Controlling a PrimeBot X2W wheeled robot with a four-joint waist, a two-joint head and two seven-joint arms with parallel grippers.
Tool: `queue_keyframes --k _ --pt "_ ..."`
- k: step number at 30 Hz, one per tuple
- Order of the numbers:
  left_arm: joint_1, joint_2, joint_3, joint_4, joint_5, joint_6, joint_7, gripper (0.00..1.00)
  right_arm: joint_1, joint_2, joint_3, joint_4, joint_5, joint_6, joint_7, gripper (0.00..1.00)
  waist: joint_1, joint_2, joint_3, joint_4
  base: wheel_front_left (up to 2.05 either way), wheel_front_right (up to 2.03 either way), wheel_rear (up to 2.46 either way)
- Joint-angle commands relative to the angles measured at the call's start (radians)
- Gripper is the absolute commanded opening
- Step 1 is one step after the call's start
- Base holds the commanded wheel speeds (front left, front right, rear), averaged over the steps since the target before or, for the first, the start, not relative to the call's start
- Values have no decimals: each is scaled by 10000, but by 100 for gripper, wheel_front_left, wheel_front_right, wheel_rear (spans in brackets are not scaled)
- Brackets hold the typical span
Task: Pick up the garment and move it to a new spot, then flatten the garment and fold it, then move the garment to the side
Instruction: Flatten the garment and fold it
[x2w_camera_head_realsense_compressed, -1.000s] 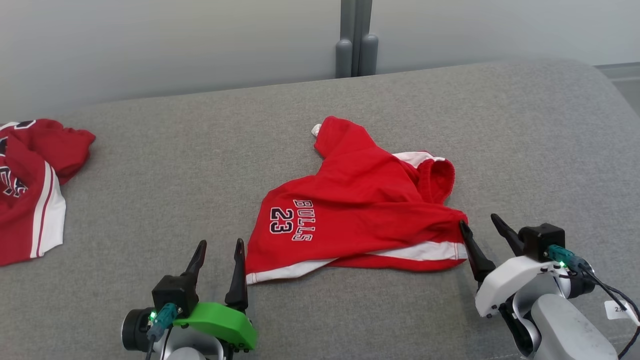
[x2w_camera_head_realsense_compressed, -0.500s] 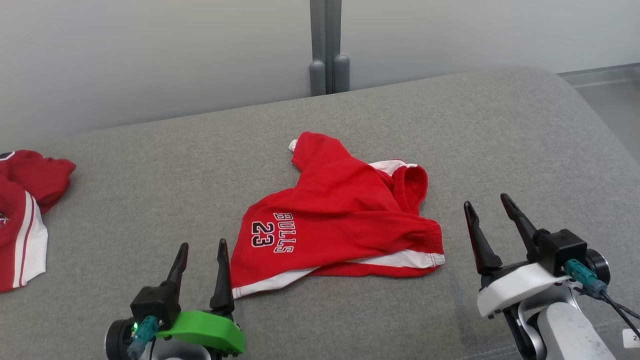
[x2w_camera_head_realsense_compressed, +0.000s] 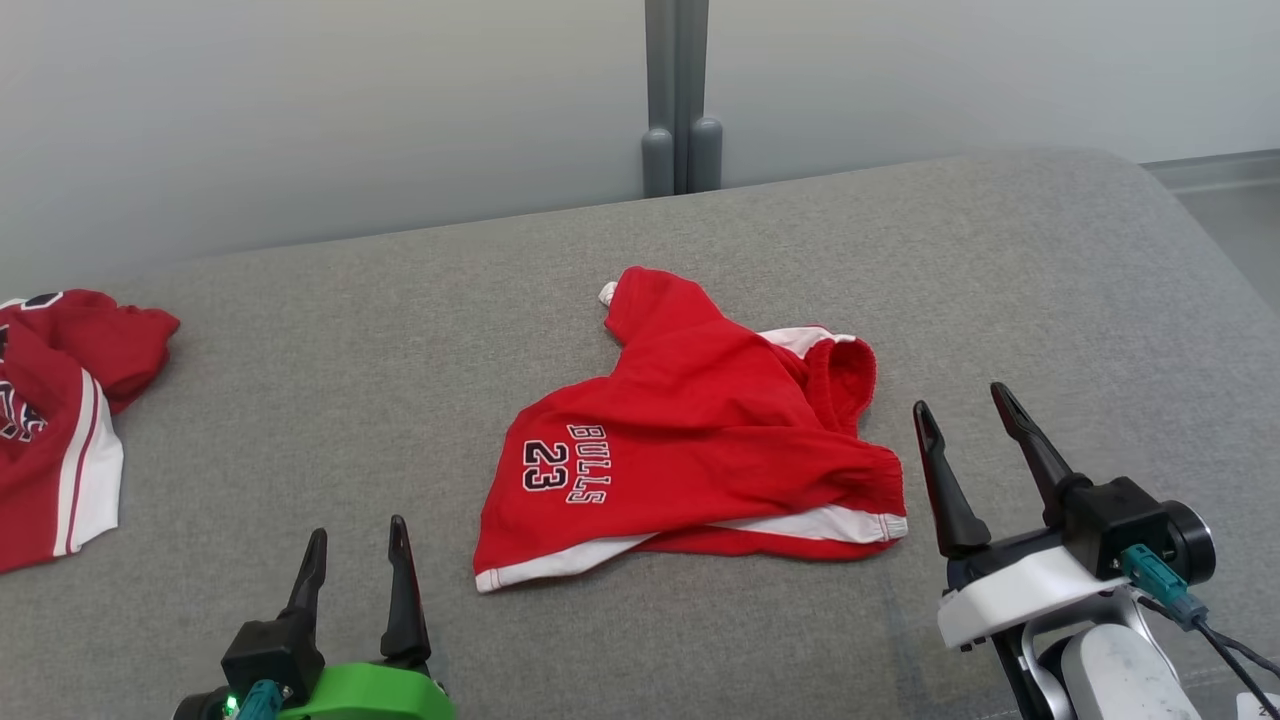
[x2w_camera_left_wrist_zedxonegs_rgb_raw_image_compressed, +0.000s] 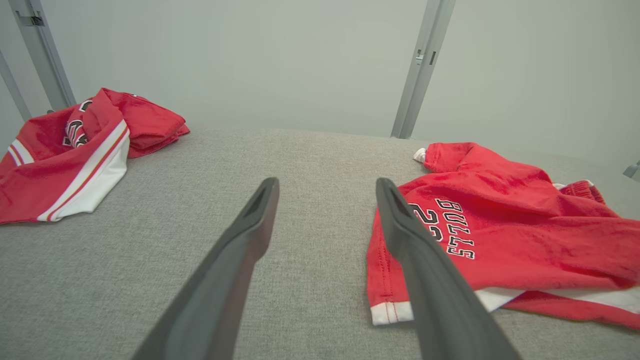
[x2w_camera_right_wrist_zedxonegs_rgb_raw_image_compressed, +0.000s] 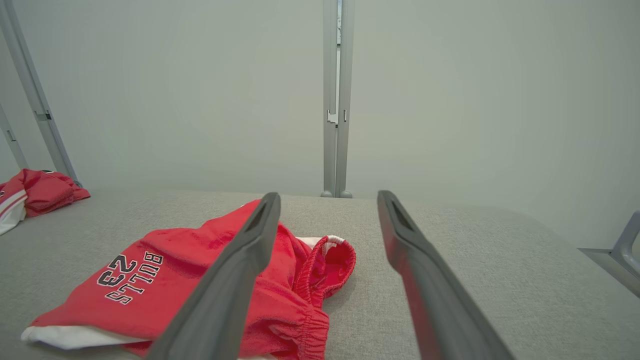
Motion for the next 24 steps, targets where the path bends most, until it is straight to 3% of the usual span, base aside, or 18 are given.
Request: queue_keyframes --k 1,24 --pt "83 27 21 -64 57 12 3 100 134 19 -42 -75 -97 1 -23 100 0 0 26 122 0 0 0" --pt "280 17 155 65 67 26 3 100 478 361 -338 -194 -91 1 -23 100 0 0 -139 291 0 0 0"
